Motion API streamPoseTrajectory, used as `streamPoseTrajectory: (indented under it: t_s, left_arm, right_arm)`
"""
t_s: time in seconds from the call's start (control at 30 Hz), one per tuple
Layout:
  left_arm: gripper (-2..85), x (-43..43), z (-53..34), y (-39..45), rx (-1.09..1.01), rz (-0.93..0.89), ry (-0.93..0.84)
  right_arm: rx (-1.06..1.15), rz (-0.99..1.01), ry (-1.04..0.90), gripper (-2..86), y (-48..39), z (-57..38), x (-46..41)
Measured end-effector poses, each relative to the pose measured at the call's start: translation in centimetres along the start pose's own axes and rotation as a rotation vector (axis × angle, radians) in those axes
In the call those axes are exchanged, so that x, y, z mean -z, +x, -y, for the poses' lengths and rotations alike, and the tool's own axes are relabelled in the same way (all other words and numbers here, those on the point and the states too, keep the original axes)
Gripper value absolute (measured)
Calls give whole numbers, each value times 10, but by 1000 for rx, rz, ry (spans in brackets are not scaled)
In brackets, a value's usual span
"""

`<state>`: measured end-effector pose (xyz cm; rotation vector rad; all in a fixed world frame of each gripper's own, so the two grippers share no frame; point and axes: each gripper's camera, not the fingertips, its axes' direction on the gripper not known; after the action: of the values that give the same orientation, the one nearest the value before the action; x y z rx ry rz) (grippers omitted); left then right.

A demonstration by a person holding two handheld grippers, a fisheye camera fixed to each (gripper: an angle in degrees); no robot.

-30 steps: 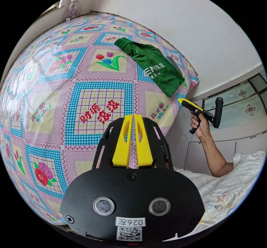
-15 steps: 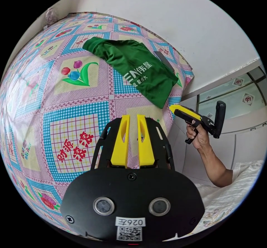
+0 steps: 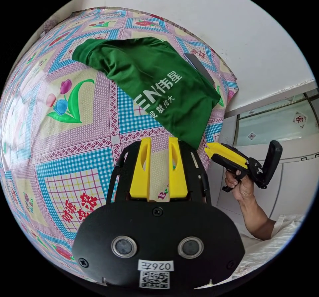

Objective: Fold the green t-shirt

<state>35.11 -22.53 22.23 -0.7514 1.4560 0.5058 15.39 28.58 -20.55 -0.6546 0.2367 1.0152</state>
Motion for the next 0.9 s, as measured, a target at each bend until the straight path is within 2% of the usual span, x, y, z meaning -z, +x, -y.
streamPoseTrajectory:
  t_s: [0.9]
  left_arm:
    - [119, -27, 86, -28, 118, 22, 15]
  right_arm:
    - [-62, 43, -4, 36, 27, 29, -19]
